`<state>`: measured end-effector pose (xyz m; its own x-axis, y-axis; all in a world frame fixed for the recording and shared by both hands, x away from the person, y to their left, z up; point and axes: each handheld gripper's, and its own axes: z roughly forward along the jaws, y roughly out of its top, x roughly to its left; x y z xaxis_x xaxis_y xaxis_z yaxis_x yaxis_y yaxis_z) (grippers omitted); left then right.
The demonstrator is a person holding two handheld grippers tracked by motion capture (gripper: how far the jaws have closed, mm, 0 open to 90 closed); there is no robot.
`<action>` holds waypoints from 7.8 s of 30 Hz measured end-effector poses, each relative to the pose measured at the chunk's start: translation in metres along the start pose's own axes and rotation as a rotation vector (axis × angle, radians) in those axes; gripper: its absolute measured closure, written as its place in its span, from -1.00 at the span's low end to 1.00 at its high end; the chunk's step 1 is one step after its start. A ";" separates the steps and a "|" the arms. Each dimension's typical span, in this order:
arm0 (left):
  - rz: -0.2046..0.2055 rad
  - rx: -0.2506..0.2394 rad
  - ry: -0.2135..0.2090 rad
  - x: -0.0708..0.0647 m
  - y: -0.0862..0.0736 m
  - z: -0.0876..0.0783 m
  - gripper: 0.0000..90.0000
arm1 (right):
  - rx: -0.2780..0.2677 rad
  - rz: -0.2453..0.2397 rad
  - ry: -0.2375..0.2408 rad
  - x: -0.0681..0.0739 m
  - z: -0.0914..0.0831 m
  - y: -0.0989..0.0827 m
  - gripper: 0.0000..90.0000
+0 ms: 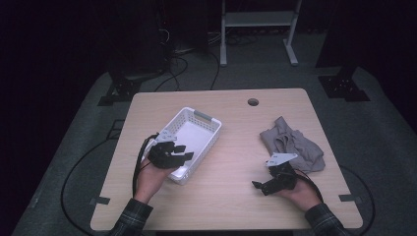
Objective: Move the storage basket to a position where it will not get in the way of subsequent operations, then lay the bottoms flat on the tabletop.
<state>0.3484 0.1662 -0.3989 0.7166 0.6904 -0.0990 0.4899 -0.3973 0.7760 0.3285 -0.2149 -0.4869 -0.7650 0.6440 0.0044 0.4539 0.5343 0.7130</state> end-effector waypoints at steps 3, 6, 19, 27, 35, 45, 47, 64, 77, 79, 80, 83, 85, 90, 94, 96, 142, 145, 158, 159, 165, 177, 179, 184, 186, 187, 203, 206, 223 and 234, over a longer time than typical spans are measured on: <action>0.004 0.021 -0.014 -0.006 -0.003 0.006 0.20 | 0.000 0.001 0.000 0.000 0.000 0.000 -0.95; 0.014 0.042 -0.012 -0.010 -0.005 0.011 0.20 | 0.000 0.000 0.000 0.000 0.000 0.000 -0.95; 0.041 0.128 0.013 -0.019 -0.010 0.025 0.49 | 0.000 0.000 0.000 0.000 0.000 0.000 -0.95; 0.048 0.149 0.004 -0.019 -0.010 0.025 0.63 | 0.000 0.000 0.000 0.000 0.000 0.000 -0.95; 0.056 0.145 0.045 -0.013 -0.010 0.020 0.80 | 0.000 0.000 0.000 0.000 0.000 0.000 -0.95; 0.073 0.092 0.070 -0.006 -0.002 0.011 0.86 | 0.000 -0.002 0.001 0.000 0.000 0.000 -0.95; 0.075 0.083 0.076 -0.003 0.000 0.010 0.87 | 0.000 0.000 0.000 0.000 0.000 0.000 -0.95; 0.056 0.033 0.117 0.032 0.018 0.010 0.88 | -0.001 0.002 -0.002 0.000 0.000 0.000 -0.95; 0.012 0.012 0.180 0.076 0.021 0.011 0.88 | 0.000 0.004 -0.004 0.000 0.000 0.000 -0.95; 0.004 0.015 0.181 0.083 0.022 0.011 0.88 | 0.000 0.002 -0.004 0.000 0.000 0.000 -0.95; 0.000 0.011 0.183 0.087 0.022 0.011 0.88 | -0.001 0.001 -0.004 -0.001 0.000 0.000 -0.95; -0.011 0.005 0.197 0.097 0.024 0.010 0.88 | 0.000 0.002 -0.004 -0.001 0.000 0.000 -0.95; -0.016 0.005 0.207 0.105 0.025 0.009 0.88 | -0.001 0.002 -0.003 -0.001 0.000 0.000 -0.95; -0.021 -0.005 0.221 0.122 0.026 0.009 0.88 | 0.000 0.004 -0.003 0.000 0.000 0.000 -0.95; -0.030 -0.007 0.249 0.133 0.026 0.009 0.88 | -0.001 0.002 -0.004 -0.001 0.000 0.000 -0.95; -0.027 -0.006 0.269 0.136 0.025 0.010 0.88 | 0.000 0.002 -0.003 -0.001 0.000 0.000 -0.95; -0.052 -0.023 0.174 0.089 0.012 -0.014 -0.77 | 0.000 0.025 -0.026 0.001 0.000 0.000 -0.95; -0.044 -0.022 0.160 0.080 0.007 -0.012 -0.83 | -0.001 0.027 -0.028 0.001 0.000 0.000 -0.95; -0.017 0.035 0.126 0.043 -0.024 -0.006 -0.99 | 0.001 0.046 -0.042 0.003 -0.001 0.000 -0.95; -0.014 0.040 0.123 0.040 -0.026 -0.005 -0.99 | 0.001 0.045 -0.042 0.003 -0.001 0.000 -0.95; 0.008 0.084 0.104 0.023 -0.042 -0.001 -0.99 | 0.001 0.046 -0.042 0.003 0.000 0.000 -0.95; 0.034 0.135 0.068 0.001 -0.072 0.009 -0.99 | 0.001 0.045 -0.042 0.003 0.000 0.000 -0.95; 0.036 0.152 0.065 -0.001 -0.078 0.011 -0.99 | 0.000 0.045 -0.042 0.003 0.000 0.000 -0.95; 0.058 0.180 0.085 -0.002 -0.091 0.011 -1.00 | 0.000 0.045 -0.042 0.003 0.000 0.000 -0.95; 0.057 0.170 0.084 -0.002 -0.094 0.010 -1.00 | 0.001 0.045 -0.042 0.003 0.000 0.000 -0.95; 0.068 0.157 0.088 -0.001 -0.096 0.010 -1.00 | 0.001 0.045 -0.042 0.003 0.000 0.000 -0.95; 0.114 0.104 0.043 -0.001 -0.102 0.010 -1.00 | 0.029 0.065 -0.011 0.001 -0.008 0.006 -0.69; 0.113 0.104 0.045 -0.001 -0.102 0.010 -1.00 | 0.029 0.064 -0.023 0.001 -0.016 0.010 -0.55; 0.118 0.106 0.042 0.000 -0.101 0.010 -1.00 | -0.018 0.045 -0.124 -0.011 -0.055 0.029 -0.25; 0.122 0.110 0.042 0.000 -0.101 0.010 -1.00 | -0.052 0.096 -0.214 -0.036 -0.077 0.029 -0.23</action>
<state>0.3039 0.2001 -0.4835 0.7538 0.6568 0.0203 0.4534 -0.5422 0.7074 0.3344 -0.2649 -0.4130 -0.6028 0.7948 -0.0707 0.4916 0.4397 0.7516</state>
